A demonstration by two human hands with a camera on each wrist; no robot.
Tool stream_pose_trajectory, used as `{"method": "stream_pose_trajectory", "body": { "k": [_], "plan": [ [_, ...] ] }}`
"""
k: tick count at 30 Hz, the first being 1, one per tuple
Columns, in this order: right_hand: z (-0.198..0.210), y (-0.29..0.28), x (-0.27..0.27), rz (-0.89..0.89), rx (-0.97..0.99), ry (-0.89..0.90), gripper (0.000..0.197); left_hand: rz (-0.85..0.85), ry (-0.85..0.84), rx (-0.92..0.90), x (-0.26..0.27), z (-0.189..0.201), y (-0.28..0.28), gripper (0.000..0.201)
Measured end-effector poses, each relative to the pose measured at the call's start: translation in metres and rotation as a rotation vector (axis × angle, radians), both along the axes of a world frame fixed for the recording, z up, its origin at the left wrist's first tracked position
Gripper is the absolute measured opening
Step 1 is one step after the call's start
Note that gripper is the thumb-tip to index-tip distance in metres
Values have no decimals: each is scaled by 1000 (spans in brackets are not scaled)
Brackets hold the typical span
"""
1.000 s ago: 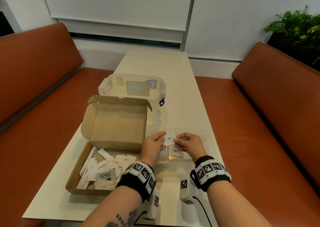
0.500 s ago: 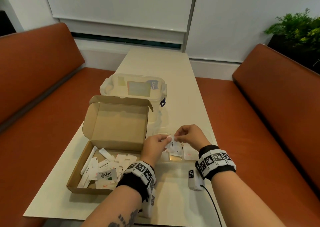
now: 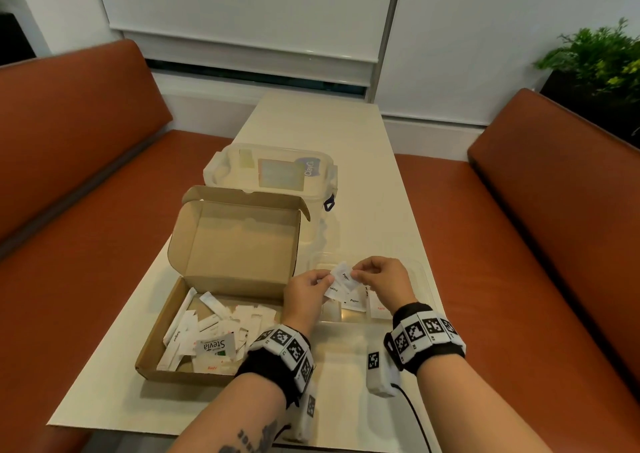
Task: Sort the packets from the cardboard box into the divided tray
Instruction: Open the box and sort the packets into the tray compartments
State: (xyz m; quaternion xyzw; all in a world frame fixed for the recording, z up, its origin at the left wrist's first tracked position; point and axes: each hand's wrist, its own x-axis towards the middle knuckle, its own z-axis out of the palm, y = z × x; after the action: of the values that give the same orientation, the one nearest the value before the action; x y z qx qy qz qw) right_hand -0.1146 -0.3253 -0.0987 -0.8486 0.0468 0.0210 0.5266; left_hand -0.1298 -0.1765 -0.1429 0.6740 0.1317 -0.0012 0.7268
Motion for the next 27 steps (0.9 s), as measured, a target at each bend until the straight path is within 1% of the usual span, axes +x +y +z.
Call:
{"method": "stream_pose_trajectory", "body": {
  "k": [2, 3, 6, 8, 10, 13, 16, 20, 27],
  "plan": [
    [-3, -4, 4, -25, -117, -32, 8, 29, 0, 38, 1, -3, 1, 14],
    [-5, -5, 5, -7, -206, -28, 9, 40, 0, 48, 1, -4, 2, 17],
    [-13, -6, 7, 136, -481, 36, 10, 40, 3, 93, 2, -5, 3, 23],
    [-20, -3, 5, 221, -607, 37, 11, 32, 1, 121, 3, -6, 3, 24],
    [-25, 1, 4, 260, -684, 17, 14, 34, -4, 132, 4, -7, 4, 24],
    [-30, 4, 4, 263, -727, -14, 16, 20, -16, 161, 4, -8, 5, 25],
    [-33, 3, 2, 214, -702, -69, 10, 12, -22, 156, 5, -10, 6, 26],
    [-37, 3, -1, 219, -738, -38, 17, 0, -30, 156, 4, -10, 6, 26],
    [-39, 5, 1, 179, -732, -12, 14, -7, -33, 175, 4, -11, 6, 26]
  ]
}}
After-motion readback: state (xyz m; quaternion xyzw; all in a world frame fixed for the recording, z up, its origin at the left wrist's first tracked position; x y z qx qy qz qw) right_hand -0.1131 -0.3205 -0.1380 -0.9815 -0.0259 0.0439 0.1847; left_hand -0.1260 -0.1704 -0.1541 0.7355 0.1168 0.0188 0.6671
